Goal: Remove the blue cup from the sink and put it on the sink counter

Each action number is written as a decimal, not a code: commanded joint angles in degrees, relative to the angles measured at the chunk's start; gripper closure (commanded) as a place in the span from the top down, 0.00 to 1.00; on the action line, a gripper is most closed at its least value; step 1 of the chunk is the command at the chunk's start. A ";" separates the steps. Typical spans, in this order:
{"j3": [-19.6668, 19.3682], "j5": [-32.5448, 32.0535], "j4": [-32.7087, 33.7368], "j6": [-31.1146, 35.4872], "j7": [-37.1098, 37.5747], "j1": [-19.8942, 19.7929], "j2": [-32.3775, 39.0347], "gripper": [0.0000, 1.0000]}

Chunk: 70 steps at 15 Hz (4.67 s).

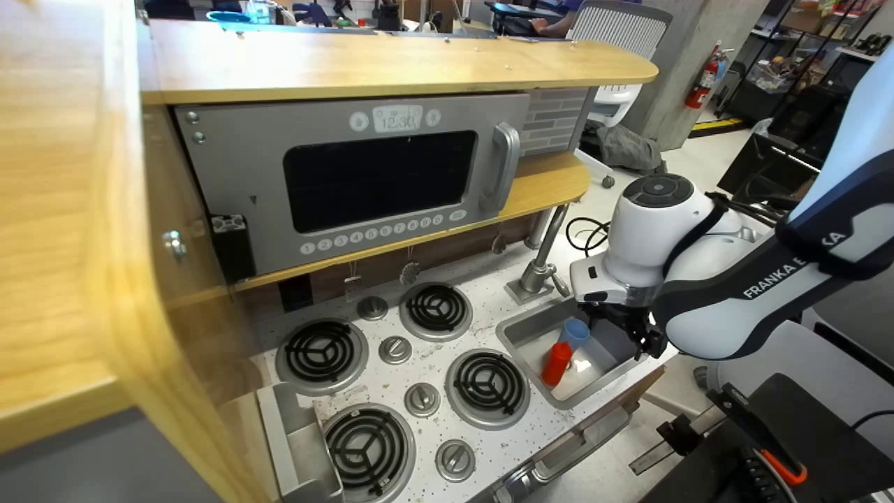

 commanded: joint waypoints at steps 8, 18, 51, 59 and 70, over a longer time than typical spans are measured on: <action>-0.45 -0.10 5.79 3.75 2.10 1.24 5.99 1.00; -1.19 0.42 8.79 2.17 6.12 1.53 7.84 0.20; -9.09 22.68 2.58 -28.20 67.48 -0.28 -10.17 0.01; -1.08 32.76 11.62 -35.61 57.38 -6.69 -6.64 0.01; 1.84 33.46 19.21 -36.68 44.77 -11.06 1.31 0.01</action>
